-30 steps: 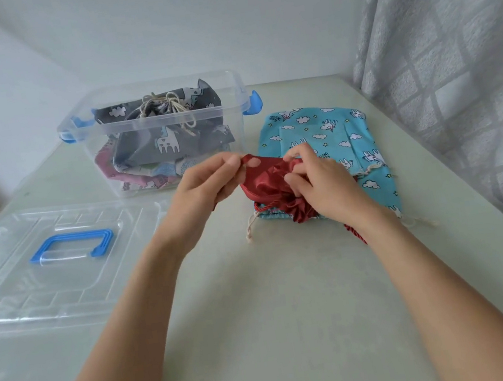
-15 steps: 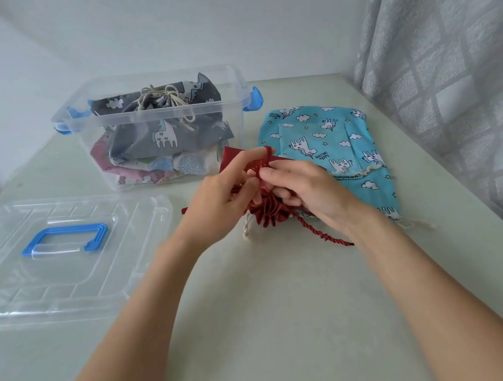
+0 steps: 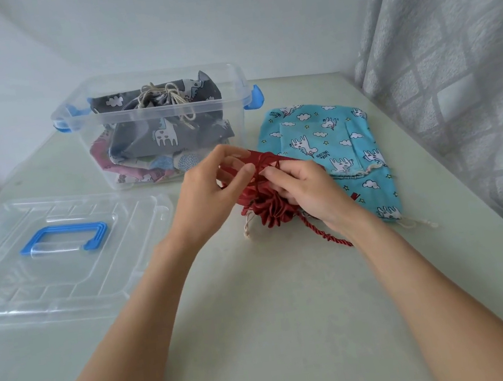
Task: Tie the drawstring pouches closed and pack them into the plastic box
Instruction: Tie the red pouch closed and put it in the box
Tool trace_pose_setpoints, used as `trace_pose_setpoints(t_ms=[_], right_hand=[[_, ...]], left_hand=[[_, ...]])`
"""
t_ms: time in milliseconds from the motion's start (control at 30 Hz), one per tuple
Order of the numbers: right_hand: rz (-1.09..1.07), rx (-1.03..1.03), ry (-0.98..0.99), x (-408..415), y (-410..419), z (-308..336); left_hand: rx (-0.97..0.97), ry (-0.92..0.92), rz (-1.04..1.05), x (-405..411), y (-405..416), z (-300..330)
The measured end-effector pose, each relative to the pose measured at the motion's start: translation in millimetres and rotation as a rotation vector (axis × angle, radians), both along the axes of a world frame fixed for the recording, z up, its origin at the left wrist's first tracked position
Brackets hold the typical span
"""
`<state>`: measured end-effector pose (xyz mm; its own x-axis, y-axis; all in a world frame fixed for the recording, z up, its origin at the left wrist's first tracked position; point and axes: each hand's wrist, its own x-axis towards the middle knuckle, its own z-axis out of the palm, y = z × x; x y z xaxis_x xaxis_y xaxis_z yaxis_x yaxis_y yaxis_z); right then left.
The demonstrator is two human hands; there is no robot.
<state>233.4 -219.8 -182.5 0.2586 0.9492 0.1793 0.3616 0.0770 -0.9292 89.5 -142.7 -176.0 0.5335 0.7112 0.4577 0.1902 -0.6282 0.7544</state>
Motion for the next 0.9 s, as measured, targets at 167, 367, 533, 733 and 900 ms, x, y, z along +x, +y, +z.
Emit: trace_pose_setpoints(t_ms=[167,367,533,733,900], right_hand=[[0.008,-0.001,-0.033,0,0,-1],[-0.023,0.019,-0.135,-2,0,0],[-0.030,0.023,-0.112,6,-1,2],[-0.128,0.025,-0.393,17,0,-3],[-0.104,-0.030,-0.537,15,-1,-5]], left_hand=[[0.057,0.017,-0.024,-3,1,0],[0.320,0.209,0.174,-6,2,0],[0.161,0.299,0.075,-20,14,7],[-0.320,-0.145,-0.315,-22,-3,29],[-0.338,-0.188,-0.458,-22,-2,25]])
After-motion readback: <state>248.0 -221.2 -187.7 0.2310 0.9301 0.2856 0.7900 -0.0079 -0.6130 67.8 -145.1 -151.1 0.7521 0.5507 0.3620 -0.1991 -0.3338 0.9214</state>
